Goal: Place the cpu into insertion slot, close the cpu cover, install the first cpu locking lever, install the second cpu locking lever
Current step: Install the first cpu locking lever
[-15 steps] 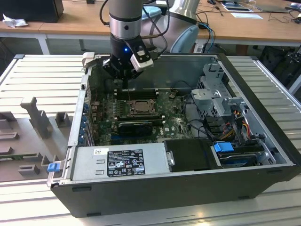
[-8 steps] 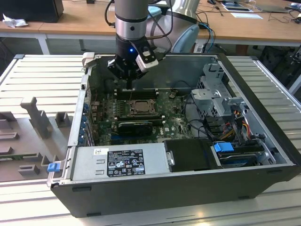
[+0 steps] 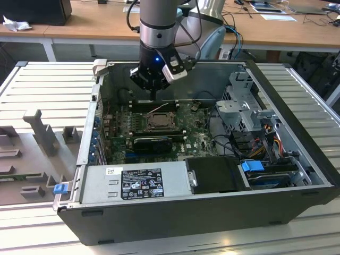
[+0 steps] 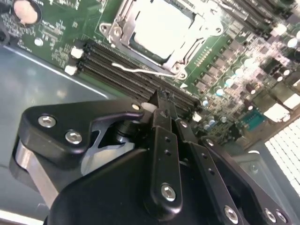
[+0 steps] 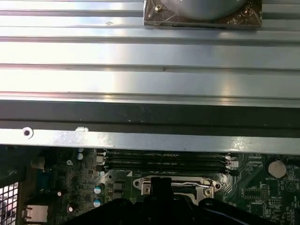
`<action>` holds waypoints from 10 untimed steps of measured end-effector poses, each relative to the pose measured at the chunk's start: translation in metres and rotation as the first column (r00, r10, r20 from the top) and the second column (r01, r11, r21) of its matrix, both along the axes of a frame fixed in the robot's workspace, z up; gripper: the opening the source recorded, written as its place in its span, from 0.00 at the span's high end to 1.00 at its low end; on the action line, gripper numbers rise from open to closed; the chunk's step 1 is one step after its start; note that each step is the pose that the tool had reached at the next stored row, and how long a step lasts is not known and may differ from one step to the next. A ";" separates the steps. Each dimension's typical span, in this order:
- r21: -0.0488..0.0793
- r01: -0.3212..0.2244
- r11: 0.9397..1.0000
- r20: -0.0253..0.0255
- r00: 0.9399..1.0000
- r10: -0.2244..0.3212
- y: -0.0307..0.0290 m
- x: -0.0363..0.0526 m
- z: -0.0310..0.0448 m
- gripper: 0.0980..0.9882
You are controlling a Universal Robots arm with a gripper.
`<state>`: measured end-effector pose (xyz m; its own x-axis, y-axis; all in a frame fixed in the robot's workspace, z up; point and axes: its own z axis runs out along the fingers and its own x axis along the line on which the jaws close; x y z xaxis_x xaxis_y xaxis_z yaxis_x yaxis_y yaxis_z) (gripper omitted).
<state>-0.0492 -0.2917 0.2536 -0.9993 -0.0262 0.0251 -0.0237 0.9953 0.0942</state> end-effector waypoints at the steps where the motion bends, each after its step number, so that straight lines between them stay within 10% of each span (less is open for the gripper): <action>1: 0.000 -0.004 1.000 0.002 1.000 0.004 0.0000 0.0000 -0.0017 0.99; 3: 0.000 -0.014 1.000 0.012 1.000 0.014 0.0000 0.0005 -0.0037 0.99; 10: 0.000 -0.028 1.000 0.013 1.000 0.028 0.0056 0.0151 -0.0231 0.99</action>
